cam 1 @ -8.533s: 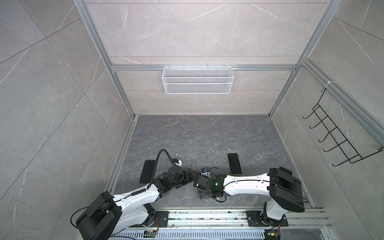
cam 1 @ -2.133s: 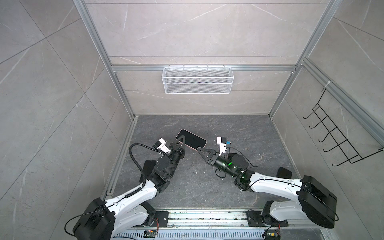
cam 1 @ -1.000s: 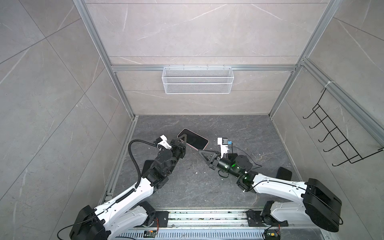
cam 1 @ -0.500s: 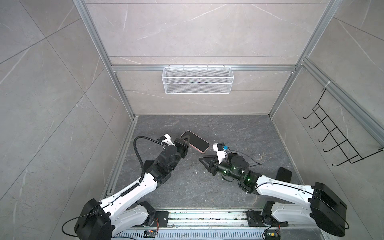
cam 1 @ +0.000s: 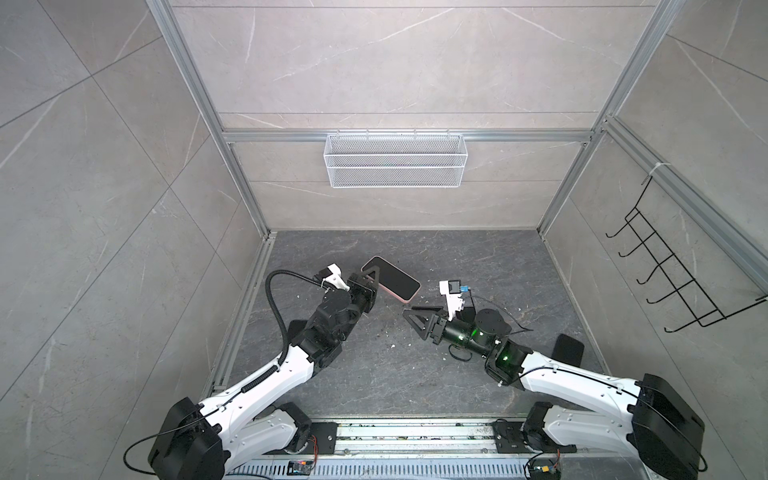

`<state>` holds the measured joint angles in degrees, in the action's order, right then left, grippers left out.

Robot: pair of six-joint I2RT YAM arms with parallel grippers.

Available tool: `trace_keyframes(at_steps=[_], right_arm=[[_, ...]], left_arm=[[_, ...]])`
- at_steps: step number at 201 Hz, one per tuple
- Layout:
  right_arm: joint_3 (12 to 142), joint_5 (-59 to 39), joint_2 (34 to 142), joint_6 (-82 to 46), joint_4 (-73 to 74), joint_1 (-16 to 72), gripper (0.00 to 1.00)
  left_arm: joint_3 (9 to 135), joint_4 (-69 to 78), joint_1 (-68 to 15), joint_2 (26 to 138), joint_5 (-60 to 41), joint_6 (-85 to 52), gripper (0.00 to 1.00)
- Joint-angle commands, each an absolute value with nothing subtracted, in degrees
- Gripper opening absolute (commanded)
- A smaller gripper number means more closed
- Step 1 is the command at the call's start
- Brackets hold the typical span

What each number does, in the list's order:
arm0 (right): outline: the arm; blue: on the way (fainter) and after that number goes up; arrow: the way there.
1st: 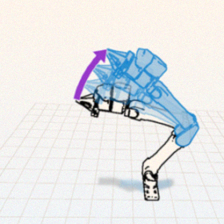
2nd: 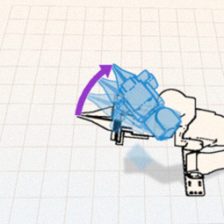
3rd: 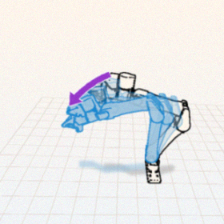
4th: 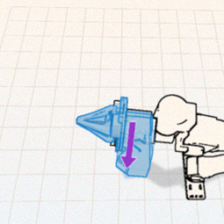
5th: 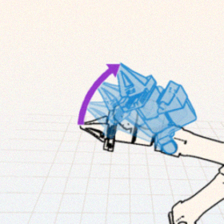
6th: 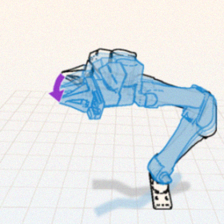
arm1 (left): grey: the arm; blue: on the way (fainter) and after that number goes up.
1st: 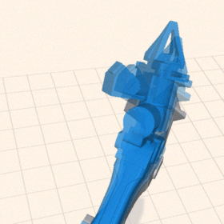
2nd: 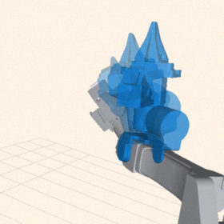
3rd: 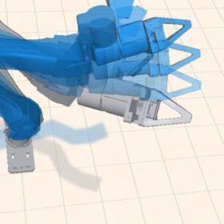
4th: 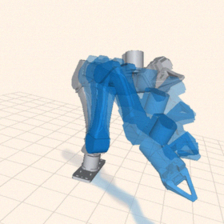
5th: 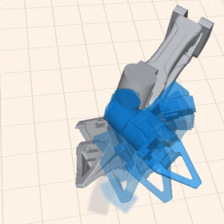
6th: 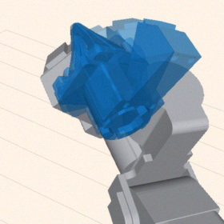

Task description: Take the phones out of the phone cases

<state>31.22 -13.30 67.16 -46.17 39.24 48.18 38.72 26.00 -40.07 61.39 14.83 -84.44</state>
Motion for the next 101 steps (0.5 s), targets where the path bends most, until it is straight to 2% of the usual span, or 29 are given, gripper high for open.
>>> trace_keyframes(at_steps=[1, 52, 101], right_arm=[[32.97, -15.37, 68.5, -50.43, 44.14, 47.61, 0.66], [33.81, -16.39, 70.17, -53.61, 47.44, 46.44, 0.63], [34.27, -17.48, 72.9, -56.16, 50.91, 45.19, 0.52]], left_arm=[[39.02, 32.93, -39.84, 60.46, 14.77, -84.12, 0.0], [38.02, 34.09, -39.79, 60.82, 14.9, -84.4, 0.0], [37.6, 34.45, -39.81, 61.0, 14.79, -84.64, 0.0]])
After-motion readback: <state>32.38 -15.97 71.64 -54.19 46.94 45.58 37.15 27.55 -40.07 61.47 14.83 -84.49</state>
